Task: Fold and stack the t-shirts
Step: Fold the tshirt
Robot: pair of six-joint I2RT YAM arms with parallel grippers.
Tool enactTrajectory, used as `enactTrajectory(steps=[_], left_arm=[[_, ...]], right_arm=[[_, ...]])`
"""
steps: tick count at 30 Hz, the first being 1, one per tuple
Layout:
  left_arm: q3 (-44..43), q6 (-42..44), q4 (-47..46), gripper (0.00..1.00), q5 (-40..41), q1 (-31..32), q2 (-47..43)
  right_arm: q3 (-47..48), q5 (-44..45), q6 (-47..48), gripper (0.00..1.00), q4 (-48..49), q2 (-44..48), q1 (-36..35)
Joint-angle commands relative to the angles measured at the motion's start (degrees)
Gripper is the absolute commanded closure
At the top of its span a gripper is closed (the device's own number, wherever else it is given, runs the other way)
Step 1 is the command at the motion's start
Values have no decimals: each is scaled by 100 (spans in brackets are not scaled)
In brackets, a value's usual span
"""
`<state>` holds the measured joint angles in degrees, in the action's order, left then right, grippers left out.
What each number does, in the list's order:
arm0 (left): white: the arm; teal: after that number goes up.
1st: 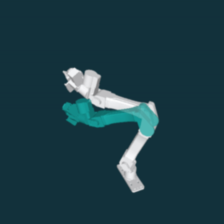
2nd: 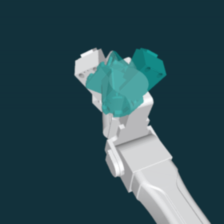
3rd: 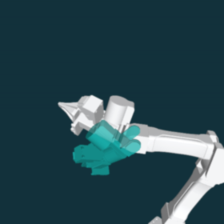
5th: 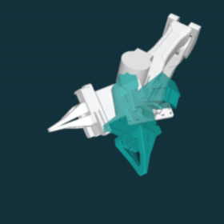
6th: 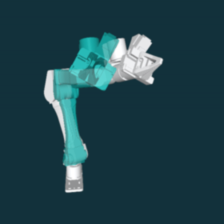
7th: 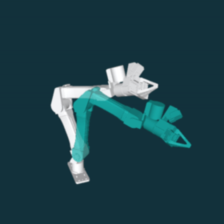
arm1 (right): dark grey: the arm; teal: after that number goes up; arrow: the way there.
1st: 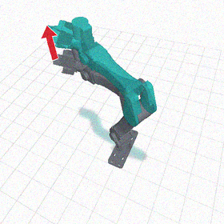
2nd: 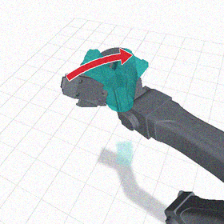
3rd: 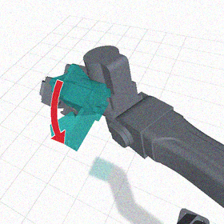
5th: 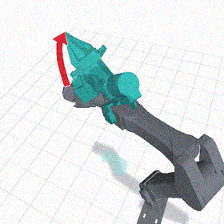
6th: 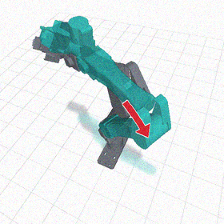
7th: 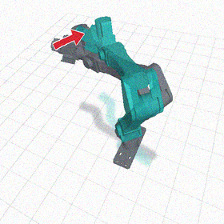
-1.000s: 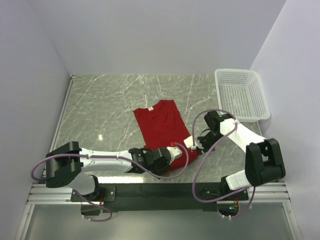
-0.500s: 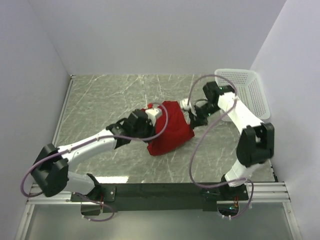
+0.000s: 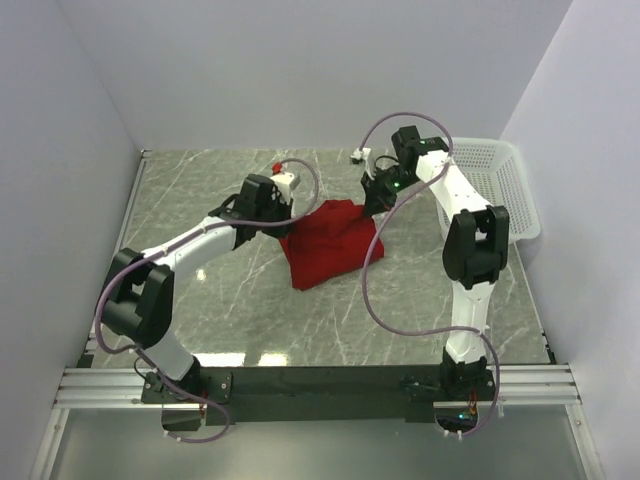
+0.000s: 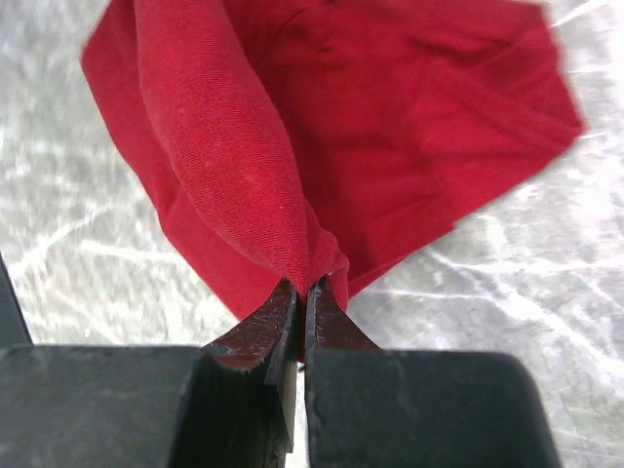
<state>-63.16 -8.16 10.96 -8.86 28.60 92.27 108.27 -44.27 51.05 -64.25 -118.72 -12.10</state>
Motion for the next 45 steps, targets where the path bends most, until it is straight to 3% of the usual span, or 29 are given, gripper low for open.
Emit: enactTrajectory(steps=[1,10,26,29,30,31,32,34,35,36,39,40,43,45], left_arm=[[-390,148,-323,99,-229,-232,273],[-803,8,-340,99,-2,-460,959],[-698,-528,-174,99,482,-566,863],[-768,-634,-42,99,613,-575,985],[-812,-677,-15,96,666,-575,1012],[-830,-773,20,86,867,-575,1038],[-856,-827,55,78,869,-575,1056],[-856,-1011,20,61,1289,-584,986],[-830,-1047,-32,59,1491,-584,829],[-804,-1090,-137,55,1606,-584,723],[-803,-1249,-147,30,1932,-592,319],[-795,-1284,-95,27,1967,-592,240],[-655,-1372,-94,30,1495,-610,-51],[-470,-1494,-199,38,638,-619,-139]], right_arm=[[616,32,-841,100,466,-248,23],[888,261,-1984,100,1319,-837,-143],[1135,1060,-3284,97,2416,-1277,-390],[1074,1358,-3626,86,2698,-1277,-442],[1065,1447,-3724,66,2768,-1277,-451],[1073,1509,-3794,53,2856,-1277,-460],[1074,1631,-3934,32,2917,-1259,-469],[1056,1825,-4137,25,3110,-1198,-460],[969,1913,-4268,19,3198,-1085,-451],[890,2122,-4339,18,3304,-996,-443],[495,2212,-4559,12,3708,-557,-311],[433,2073,-4560,12,3700,-469,-267],[432,1110,-4112,11,3209,-328,-170],[231,650,-3936,23,3068,-266,-153]])
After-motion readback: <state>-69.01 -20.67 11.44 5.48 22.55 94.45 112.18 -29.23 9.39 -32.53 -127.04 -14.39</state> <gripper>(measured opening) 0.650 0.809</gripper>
